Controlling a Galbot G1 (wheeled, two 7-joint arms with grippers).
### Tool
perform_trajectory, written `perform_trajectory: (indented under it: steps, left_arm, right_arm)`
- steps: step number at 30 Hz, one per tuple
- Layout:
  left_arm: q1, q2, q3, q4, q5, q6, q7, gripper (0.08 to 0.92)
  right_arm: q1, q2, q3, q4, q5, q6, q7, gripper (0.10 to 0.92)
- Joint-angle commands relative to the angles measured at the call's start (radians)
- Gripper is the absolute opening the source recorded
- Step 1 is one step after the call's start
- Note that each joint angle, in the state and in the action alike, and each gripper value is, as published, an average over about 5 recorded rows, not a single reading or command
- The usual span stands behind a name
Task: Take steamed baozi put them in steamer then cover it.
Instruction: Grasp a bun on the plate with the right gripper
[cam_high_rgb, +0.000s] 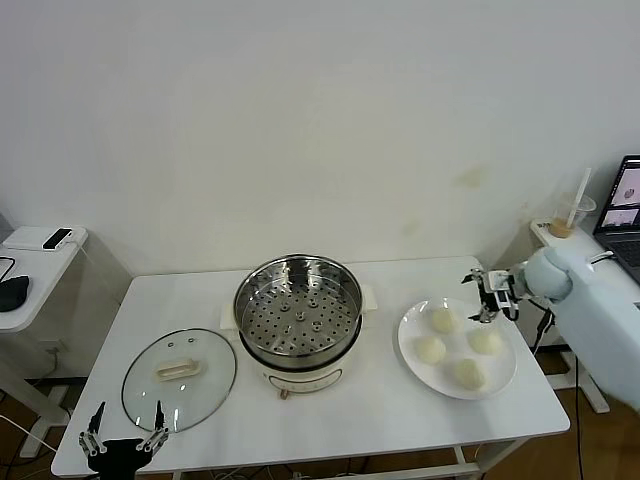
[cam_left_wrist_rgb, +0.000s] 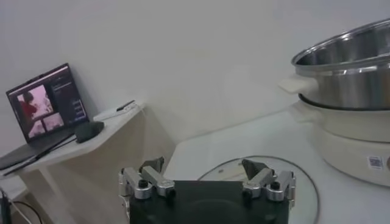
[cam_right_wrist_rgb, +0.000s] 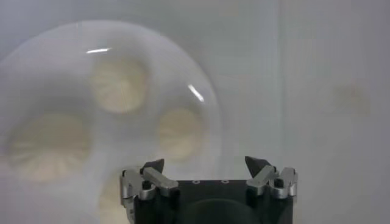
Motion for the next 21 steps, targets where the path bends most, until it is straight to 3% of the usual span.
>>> perform_trajectory:
  steps: [1, 21]
  left_arm:
    - [-0.002, 0.000, -0.003, -0.001, -0.005, 0.004, 0.002, 0.823]
    - [-0.002, -0.003, -0.027, 0.020, 0.003, -0.001, 0.005, 0.823]
  right_arm:
    - [0.103, 0.089, -0.143, -0.172, -0.019, 0.019, -0.043, 0.823]
    - [0.089, 0.231, -0.118, -0.313, -0.070, 0.021, 0.008, 0.822]
